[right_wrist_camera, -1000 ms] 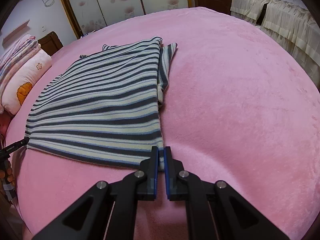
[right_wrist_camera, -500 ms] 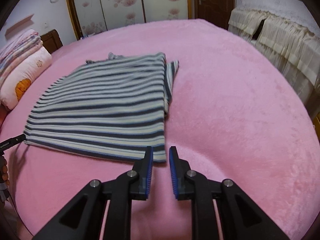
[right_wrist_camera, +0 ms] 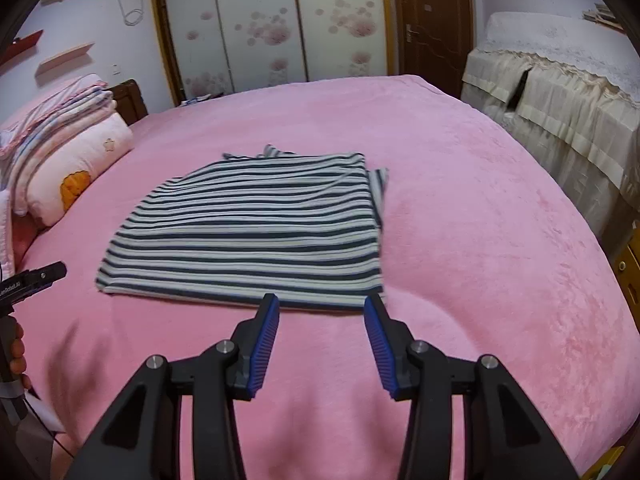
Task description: Fold small clothes
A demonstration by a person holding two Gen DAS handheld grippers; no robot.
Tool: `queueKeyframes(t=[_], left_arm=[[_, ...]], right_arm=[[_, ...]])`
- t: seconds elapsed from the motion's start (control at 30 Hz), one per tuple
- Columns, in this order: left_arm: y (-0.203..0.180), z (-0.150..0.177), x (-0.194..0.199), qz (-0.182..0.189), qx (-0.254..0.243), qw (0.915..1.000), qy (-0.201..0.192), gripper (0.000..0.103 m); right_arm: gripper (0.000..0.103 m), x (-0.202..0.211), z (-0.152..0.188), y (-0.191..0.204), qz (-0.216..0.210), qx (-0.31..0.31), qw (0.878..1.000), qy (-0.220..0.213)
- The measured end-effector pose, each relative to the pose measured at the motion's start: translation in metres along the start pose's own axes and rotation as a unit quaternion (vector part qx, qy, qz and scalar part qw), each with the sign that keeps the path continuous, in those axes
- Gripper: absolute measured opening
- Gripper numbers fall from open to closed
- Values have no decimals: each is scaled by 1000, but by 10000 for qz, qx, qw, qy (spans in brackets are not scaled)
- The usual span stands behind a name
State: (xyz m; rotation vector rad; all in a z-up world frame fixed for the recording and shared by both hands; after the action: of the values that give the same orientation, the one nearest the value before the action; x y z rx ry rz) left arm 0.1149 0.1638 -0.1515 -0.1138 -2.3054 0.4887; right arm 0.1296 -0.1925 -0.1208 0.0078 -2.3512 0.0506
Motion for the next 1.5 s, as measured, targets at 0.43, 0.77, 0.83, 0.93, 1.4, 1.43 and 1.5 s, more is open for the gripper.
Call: queueKeyframes(t=[0.43, 0.77, 0.83, 0.93, 1.4, 1.43, 1.5], left_arm=[[-15, 18, 6, 210, 430, 9988, -24, 95], [18, 44, -47, 982, 1526, 9829, 328, 96], [27, 47, -59, 1106, 1677, 9792, 281, 96], [42, 50, -77, 1378, 2019, 9695, 170, 96], [64, 33, -140, 2095, 2552, 9398, -880, 99], [63, 30, -145, 2121, 2566, 9380, -963, 99], [62, 24, -153, 2138, 2611, 9348, -1110, 99]], right_arm=[[45, 11, -2, 32, -447, -251, 9987, -12], [45, -7, -13, 63, -416, -174, 9989, -133], [45, -16, -15, 71, -461, -114, 9988, -95], [45, -28, -15, 81, -561, -92, 9984, -21], [45, -71, -19, 122, -735, 222, 9970, -62], [45, -73, -20, 123, -730, 221, 9971, -81], [45, -76, -21, 123, -727, 216, 9971, -108]])
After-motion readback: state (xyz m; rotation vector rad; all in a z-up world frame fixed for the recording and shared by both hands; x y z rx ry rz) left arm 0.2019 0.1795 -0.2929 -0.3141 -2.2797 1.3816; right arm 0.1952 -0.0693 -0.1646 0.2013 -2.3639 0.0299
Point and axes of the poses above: each gripper's, at about its wrist camera, not at the fingertips, and x roughly against the way its jaws point, y to its left, z to its underside, the point moved 1 cm from there along -x, roughly the way its jaws point, and after that the axes turned 10 degrees about z, right-handed, at the moved point
